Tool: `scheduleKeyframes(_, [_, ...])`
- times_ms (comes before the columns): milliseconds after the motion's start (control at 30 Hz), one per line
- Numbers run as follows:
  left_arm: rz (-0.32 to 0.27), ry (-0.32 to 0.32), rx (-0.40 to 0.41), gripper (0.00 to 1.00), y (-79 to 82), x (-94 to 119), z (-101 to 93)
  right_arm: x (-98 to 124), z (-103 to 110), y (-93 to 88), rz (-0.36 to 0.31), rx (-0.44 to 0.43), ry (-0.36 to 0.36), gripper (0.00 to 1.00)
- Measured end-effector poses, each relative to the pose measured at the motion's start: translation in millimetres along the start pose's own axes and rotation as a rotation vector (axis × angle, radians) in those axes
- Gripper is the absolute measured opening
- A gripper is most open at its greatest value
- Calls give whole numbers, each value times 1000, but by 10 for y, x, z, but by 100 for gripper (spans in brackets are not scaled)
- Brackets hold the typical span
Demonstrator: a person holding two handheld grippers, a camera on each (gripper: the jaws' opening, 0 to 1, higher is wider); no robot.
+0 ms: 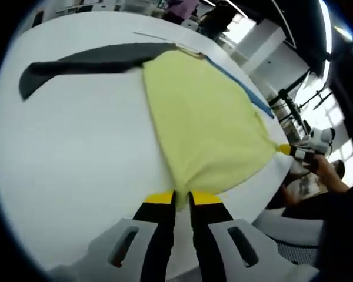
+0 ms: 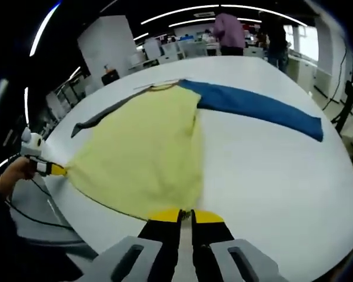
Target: Fold the garment on the visible template until the final outline fits inside the template.
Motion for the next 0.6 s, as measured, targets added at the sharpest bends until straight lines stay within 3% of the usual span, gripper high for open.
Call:
scheduleKeyframes(133, [-8, -3, -11, 20, -2, 2, -7, -40, -33, 30, 13, 10, 6, 13])
scheduleKeyframes(300, [-14, -14, -23, 23, -14, 5, -33, -79, -41, 22, 39, 5, 0, 12])
scheduleKeyframes(600, [-28, 24, 37, 7, -59, -1, -20, -116, -36, -13, 41, -25, -18, 0])
Point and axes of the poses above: the point that each gripper's makers call its tool centre point, and the gripper's own axes: x roughly backward along the fingers, z roughly to its left, y roughly out of its top, the point moved 10 cm from there along x, roughly backward along the fingers, and after that the axes turned 6 degrees about y, right-handed, at the moved point
